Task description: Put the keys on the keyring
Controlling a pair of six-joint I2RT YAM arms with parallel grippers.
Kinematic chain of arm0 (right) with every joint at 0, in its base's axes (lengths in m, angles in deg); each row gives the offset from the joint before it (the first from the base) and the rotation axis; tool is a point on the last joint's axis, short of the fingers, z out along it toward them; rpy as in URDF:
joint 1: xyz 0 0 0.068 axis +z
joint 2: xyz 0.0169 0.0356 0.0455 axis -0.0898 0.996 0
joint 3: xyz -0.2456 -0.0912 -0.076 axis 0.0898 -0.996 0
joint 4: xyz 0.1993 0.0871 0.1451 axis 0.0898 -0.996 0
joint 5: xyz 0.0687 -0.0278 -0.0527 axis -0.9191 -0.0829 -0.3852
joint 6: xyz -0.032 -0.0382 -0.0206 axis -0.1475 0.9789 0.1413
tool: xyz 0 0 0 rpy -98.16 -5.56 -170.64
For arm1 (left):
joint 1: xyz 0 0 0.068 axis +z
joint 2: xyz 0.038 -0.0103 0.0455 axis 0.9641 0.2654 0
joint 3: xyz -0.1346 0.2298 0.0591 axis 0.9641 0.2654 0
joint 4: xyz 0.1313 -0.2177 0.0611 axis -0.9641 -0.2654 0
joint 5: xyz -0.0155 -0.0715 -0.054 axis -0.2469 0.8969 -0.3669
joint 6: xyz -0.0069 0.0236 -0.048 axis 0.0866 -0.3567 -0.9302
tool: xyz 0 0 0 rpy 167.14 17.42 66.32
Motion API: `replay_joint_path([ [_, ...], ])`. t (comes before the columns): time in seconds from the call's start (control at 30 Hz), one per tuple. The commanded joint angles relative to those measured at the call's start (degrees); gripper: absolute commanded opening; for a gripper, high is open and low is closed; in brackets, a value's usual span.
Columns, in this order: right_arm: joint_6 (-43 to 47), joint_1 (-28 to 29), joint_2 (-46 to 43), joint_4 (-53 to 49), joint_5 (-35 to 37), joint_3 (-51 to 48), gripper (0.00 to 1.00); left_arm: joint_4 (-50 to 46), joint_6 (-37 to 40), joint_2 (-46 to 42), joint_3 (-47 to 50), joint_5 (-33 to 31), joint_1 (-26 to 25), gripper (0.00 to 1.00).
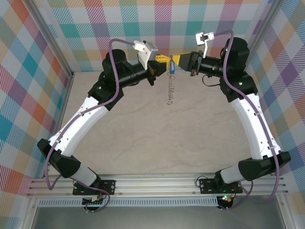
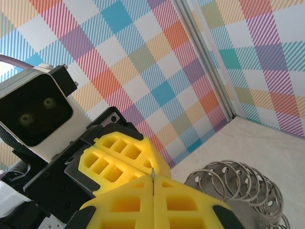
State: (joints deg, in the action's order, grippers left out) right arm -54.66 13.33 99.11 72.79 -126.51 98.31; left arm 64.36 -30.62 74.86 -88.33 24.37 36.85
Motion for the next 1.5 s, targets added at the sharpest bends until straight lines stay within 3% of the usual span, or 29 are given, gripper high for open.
replay_joint_path([
  [0.0, 1.3, 0.4, 0.8, 0.2, -0.1, 1.8, 0.0, 2.2, -0.8, -0.4, -2.6, 1.6, -0.6, 0.0],
  [0.7, 4.8, -1.1, -0.1, -3.0, 3.2, -2.8, 0.0, 3.3, -0.9, -0.4, -3.0, 1.0, -0.6, 0.0],
  [1.47, 0.1, -4.0, 0.9, -2.0, -7.7, -1.5, 0.0, 4.0, -0.8, -1.6, -1.9, 1.0, -0.6, 0.0],
])
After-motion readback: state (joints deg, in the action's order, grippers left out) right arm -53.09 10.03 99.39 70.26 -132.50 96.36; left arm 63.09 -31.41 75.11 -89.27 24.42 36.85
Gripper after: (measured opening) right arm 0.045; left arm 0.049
